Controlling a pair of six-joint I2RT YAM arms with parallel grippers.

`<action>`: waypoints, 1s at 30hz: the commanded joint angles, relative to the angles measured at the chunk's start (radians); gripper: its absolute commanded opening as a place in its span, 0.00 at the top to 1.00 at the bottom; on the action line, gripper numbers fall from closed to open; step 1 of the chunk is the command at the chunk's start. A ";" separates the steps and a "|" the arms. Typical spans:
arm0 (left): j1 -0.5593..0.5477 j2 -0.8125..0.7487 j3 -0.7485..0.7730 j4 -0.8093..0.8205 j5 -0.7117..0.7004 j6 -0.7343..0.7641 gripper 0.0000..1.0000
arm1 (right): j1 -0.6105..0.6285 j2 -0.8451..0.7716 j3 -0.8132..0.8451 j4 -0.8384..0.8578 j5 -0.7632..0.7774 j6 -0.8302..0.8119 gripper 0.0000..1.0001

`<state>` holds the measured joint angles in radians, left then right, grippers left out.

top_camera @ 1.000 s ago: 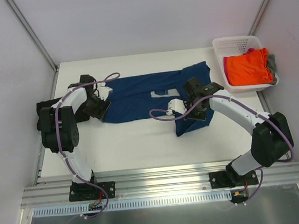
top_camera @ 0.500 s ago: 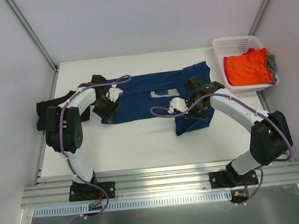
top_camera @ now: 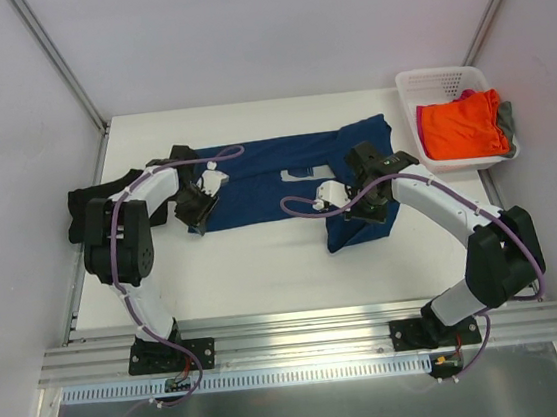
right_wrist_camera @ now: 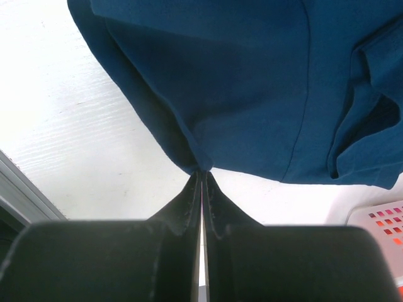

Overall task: Fold and stack the t-shirts
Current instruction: Grap the side of the flattened tshirt closest away from the robot with both arms

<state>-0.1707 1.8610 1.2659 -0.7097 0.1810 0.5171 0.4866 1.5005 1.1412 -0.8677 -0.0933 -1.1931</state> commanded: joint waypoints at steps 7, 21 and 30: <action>-0.003 -0.138 -0.079 -0.027 -0.008 0.029 0.56 | -0.006 0.001 0.032 -0.007 -0.026 0.020 0.99; -0.001 -0.043 -0.022 -0.004 -0.012 0.046 0.56 | -0.005 0.015 0.052 -0.019 -0.020 0.032 0.99; 0.019 0.015 0.026 0.007 -0.022 0.063 0.74 | -0.006 0.015 0.043 -0.024 -0.016 0.036 0.99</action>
<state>-0.1677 1.8706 1.2575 -0.6983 0.1661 0.5533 0.4858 1.5192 1.1618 -0.8688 -0.0971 -1.1683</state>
